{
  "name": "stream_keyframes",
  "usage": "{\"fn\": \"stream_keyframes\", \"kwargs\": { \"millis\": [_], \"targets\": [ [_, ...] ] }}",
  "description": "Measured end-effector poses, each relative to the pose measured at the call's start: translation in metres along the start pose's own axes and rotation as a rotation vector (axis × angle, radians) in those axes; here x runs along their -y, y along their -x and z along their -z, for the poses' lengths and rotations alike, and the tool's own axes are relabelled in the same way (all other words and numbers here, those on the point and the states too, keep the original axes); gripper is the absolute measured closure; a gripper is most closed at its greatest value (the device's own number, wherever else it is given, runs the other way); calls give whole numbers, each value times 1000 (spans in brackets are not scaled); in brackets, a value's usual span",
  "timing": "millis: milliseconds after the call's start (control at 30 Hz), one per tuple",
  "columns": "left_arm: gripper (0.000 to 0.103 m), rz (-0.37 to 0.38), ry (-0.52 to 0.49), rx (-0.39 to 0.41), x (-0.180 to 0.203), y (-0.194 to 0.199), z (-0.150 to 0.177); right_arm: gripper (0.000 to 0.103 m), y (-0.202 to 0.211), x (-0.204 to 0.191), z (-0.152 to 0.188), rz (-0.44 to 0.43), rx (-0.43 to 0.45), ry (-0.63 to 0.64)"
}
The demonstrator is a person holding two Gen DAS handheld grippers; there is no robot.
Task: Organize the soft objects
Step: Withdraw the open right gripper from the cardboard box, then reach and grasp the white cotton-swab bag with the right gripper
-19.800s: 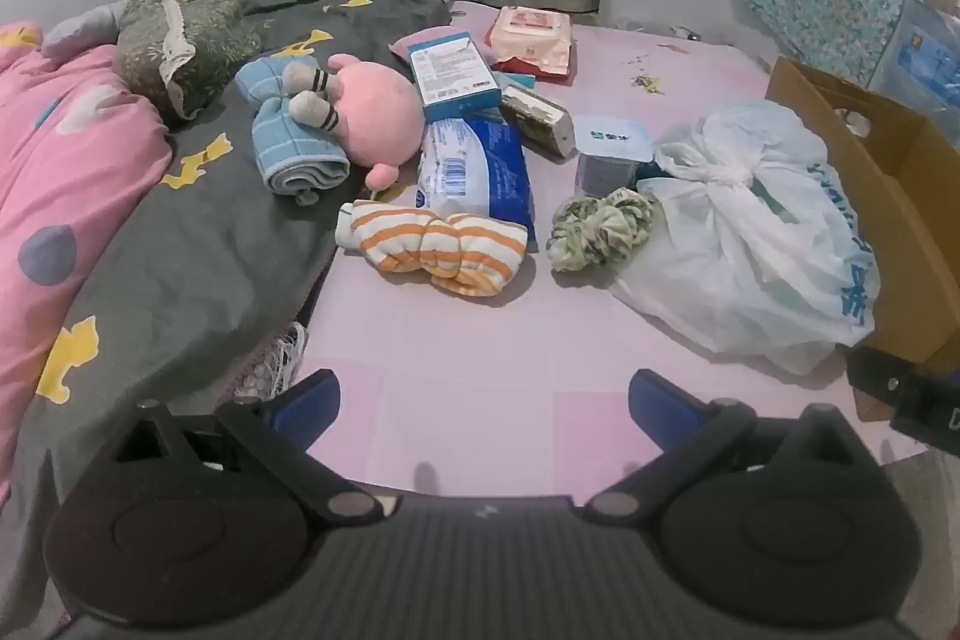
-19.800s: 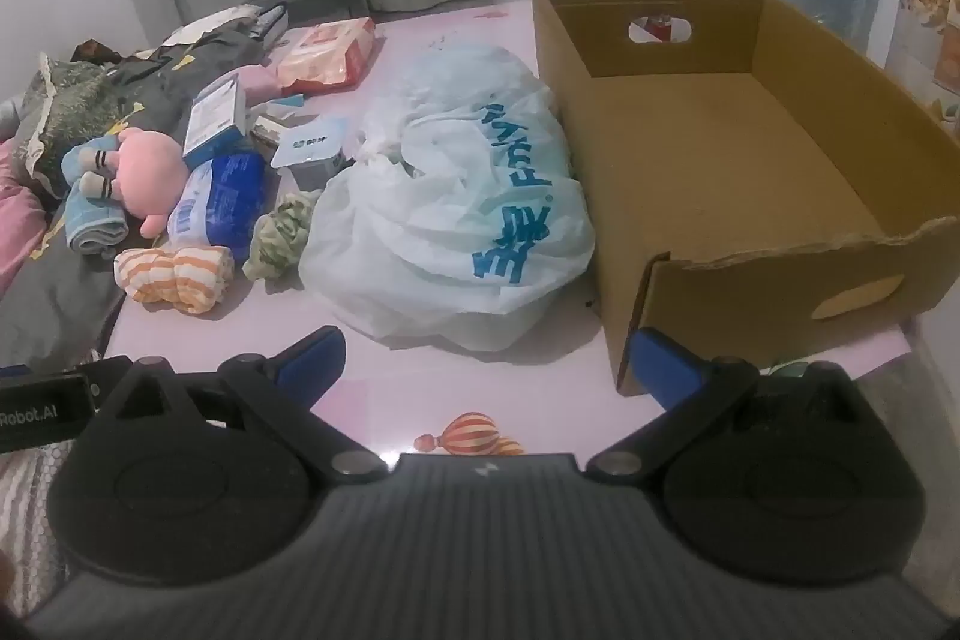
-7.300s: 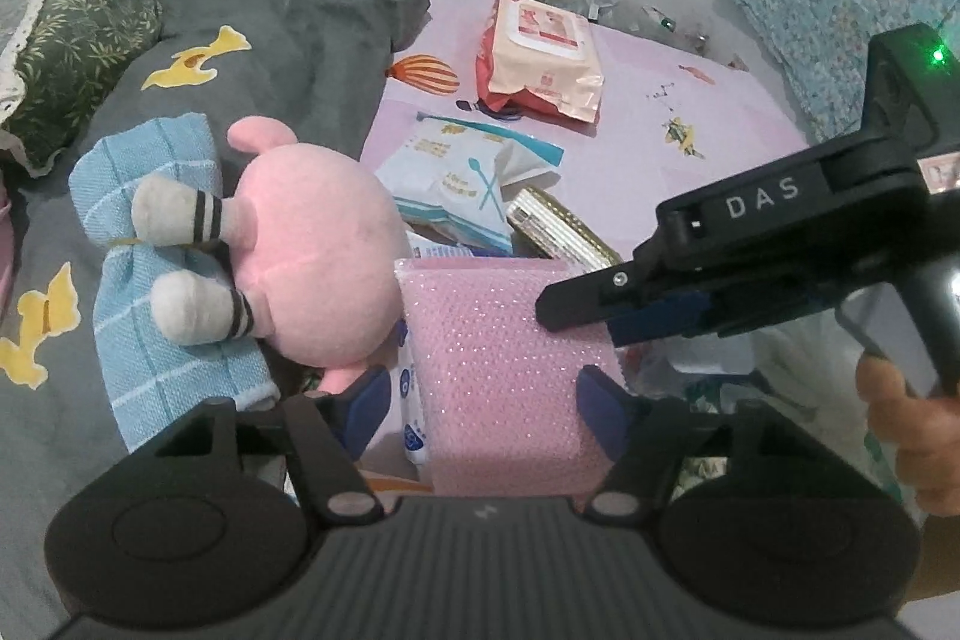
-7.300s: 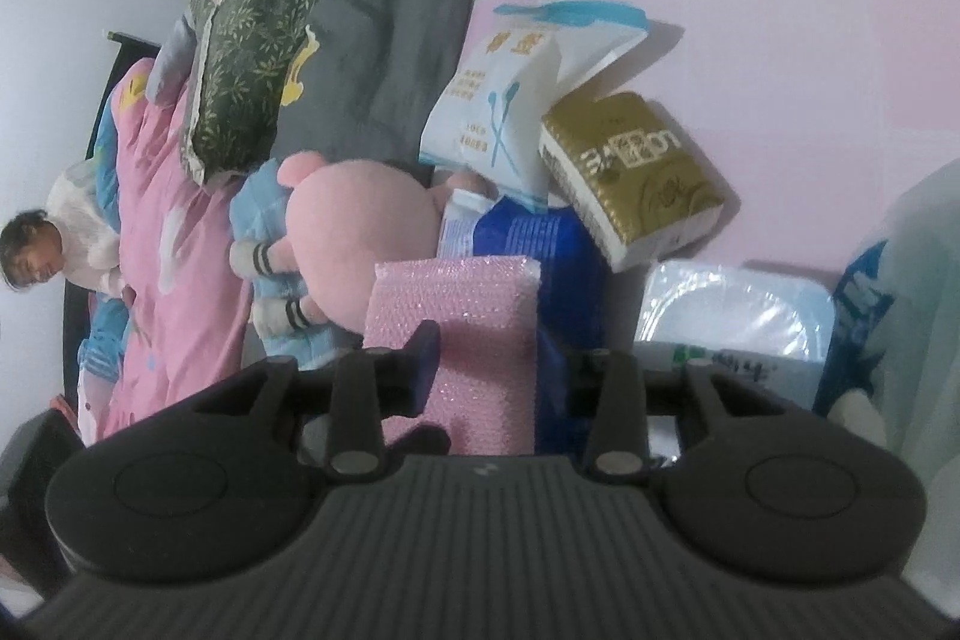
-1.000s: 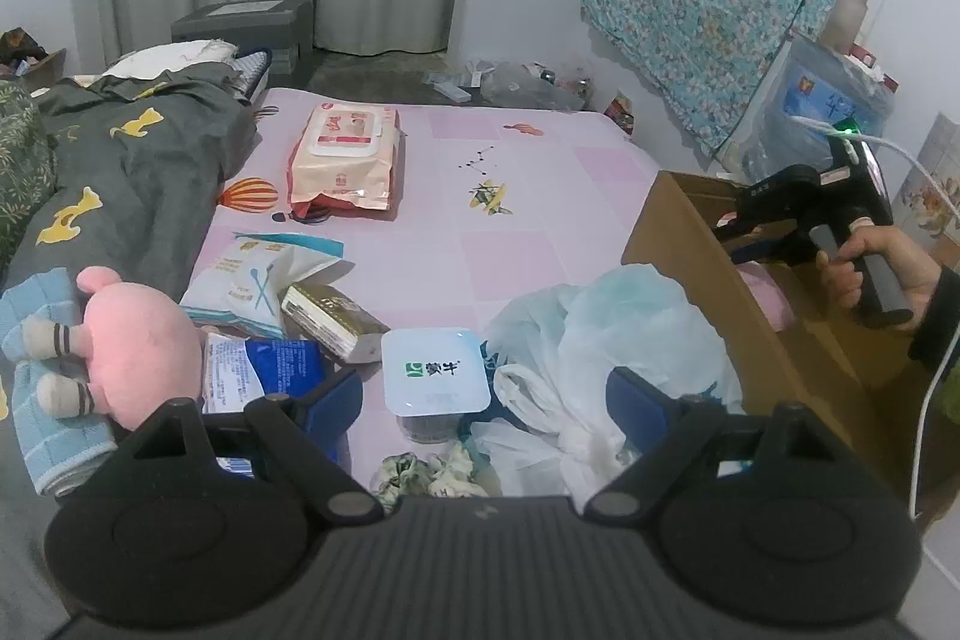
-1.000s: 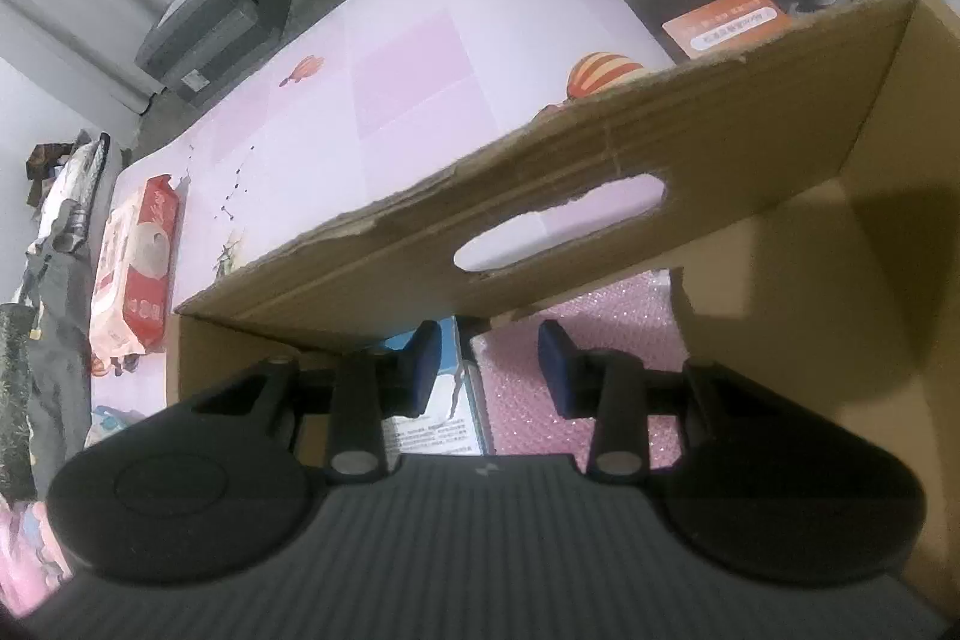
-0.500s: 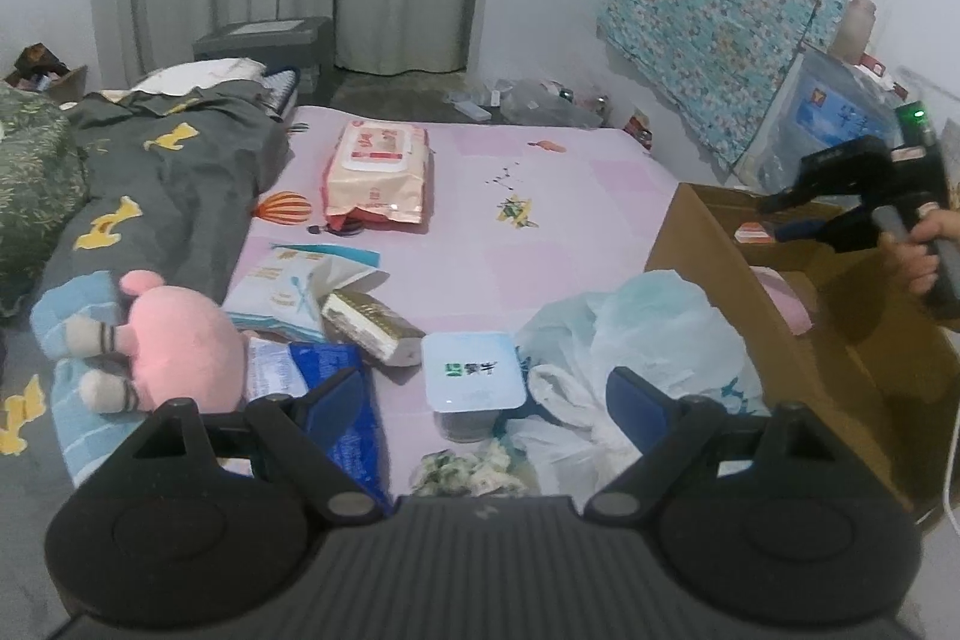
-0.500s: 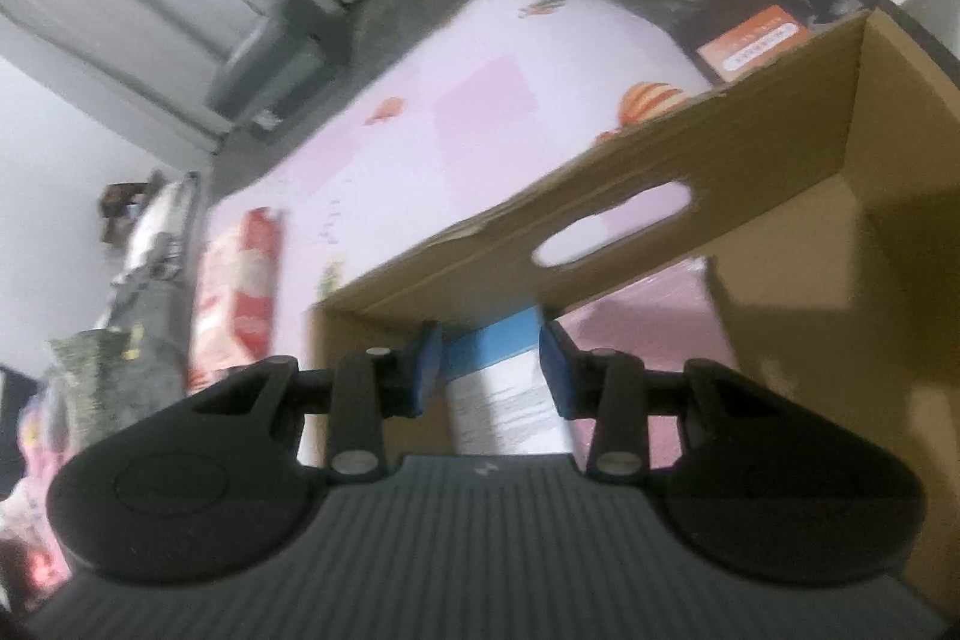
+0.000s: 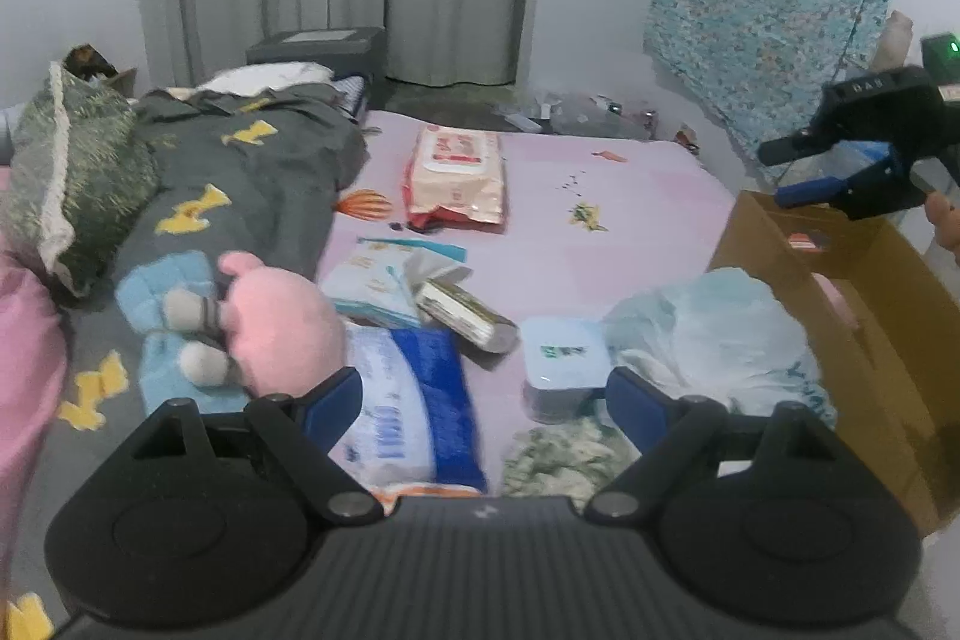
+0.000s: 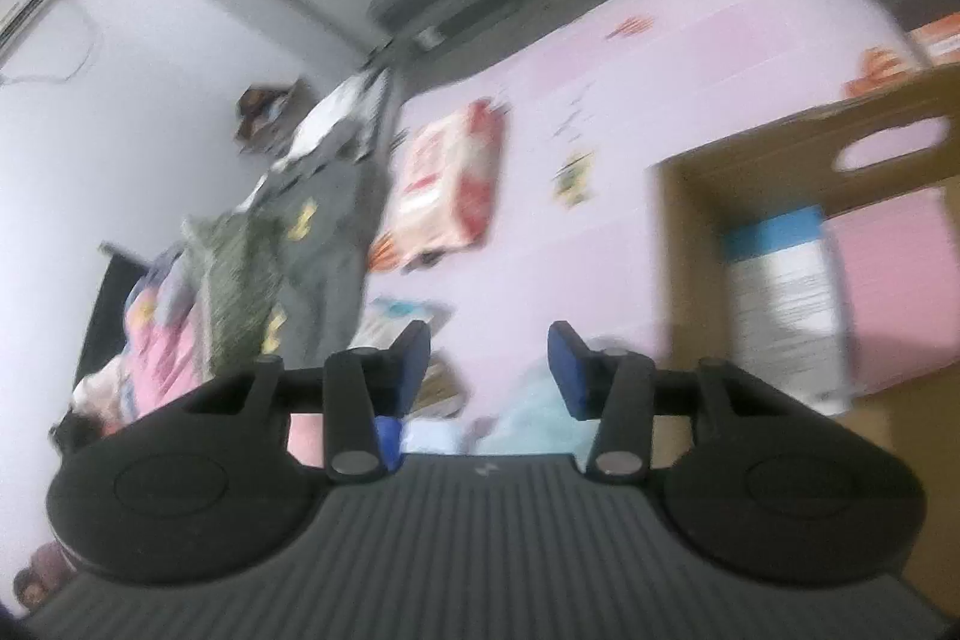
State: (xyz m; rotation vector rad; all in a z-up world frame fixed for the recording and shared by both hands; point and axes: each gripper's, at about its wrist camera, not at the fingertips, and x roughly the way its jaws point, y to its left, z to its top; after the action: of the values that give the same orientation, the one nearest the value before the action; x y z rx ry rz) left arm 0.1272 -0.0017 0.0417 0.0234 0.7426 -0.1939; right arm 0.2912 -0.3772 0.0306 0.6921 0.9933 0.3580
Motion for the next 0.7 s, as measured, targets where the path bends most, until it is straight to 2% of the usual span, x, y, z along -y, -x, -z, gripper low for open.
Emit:
{"fn": "stream_keyframes", "kwargs": {
  "millis": [200, 367, 533, 700],
  "targets": [
    [14, -55, -43, 7, -24, -14, -30, 59, -56, -52, 1, -48, -107, 38],
    [15, -103, -63, -52, -47, -56, -66, 59, -123, -87, -2, -24, -193, 80],
    [25, -135, -170, -163, -56, -123, -97, 59, -194, -99, -8, 28, -284, 91],
    [26, -90, -213, -290, -65, -192, -112, 59, -263, -90, -16, 46, -344, 17]
  ]
}}
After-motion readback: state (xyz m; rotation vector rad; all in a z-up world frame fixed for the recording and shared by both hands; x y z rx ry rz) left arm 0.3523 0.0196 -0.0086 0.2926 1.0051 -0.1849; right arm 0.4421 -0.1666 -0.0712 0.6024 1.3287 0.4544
